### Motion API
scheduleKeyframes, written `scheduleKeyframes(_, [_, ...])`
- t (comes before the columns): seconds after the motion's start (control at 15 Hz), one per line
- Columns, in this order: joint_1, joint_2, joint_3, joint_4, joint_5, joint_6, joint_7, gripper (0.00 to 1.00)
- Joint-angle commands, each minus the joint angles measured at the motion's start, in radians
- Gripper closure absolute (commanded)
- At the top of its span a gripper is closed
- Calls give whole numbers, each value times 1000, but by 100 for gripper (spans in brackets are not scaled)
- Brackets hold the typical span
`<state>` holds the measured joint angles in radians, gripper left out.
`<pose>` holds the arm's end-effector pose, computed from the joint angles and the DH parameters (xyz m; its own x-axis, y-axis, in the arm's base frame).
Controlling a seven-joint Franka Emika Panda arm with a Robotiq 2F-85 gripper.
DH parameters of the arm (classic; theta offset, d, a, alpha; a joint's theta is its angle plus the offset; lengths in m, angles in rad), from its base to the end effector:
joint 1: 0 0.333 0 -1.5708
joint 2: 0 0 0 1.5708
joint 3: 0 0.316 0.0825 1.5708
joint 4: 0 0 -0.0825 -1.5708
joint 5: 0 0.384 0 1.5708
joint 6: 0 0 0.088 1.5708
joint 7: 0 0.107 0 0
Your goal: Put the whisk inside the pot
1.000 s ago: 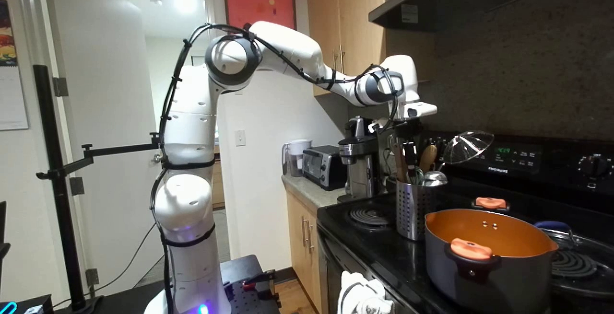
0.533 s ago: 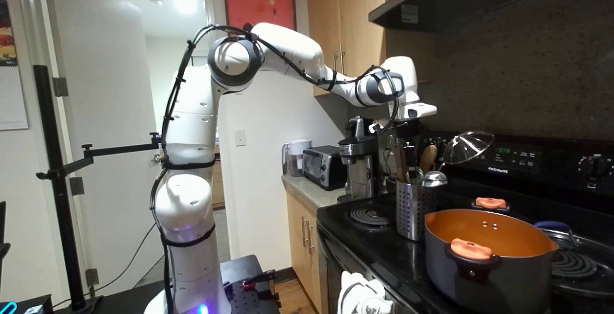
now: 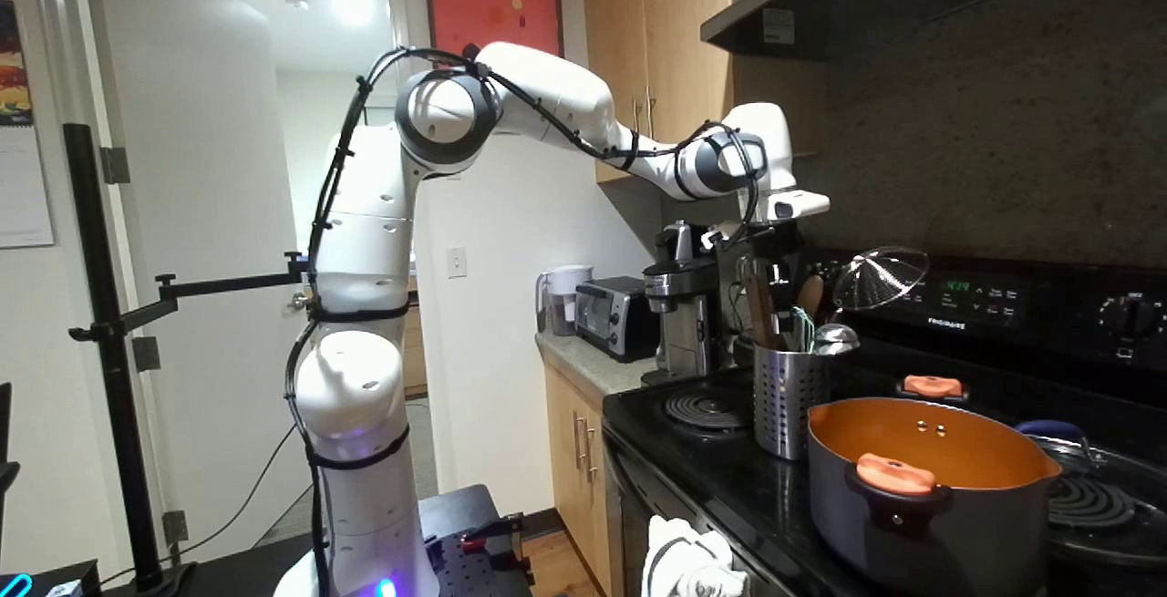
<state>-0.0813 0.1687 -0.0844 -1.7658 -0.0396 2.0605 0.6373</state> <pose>0.6149 -0.1021 0.4765 0.7000 -0.7019 0.1314 -0.7045 -0.7089 -0.0337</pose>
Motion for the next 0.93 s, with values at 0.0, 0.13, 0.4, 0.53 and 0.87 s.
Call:
scheduleKeyframes(0.0, [19, -22, -10, 7, -8, 12, 19, 98])
scheduleKeyframes(0.13, [23, -33, -8, 12, -3, 14, 15, 98])
scheduleKeyframes(0.4, [24, -63, -6, 25, 5, 7, 11, 98])
scheduleKeyframes(0.53, [23, -92, -4, 28, 9, -12, 7, 98])
scheduleKeyframes(0.87, [21, -186, 3, 22, -36, -60, 1, 98])
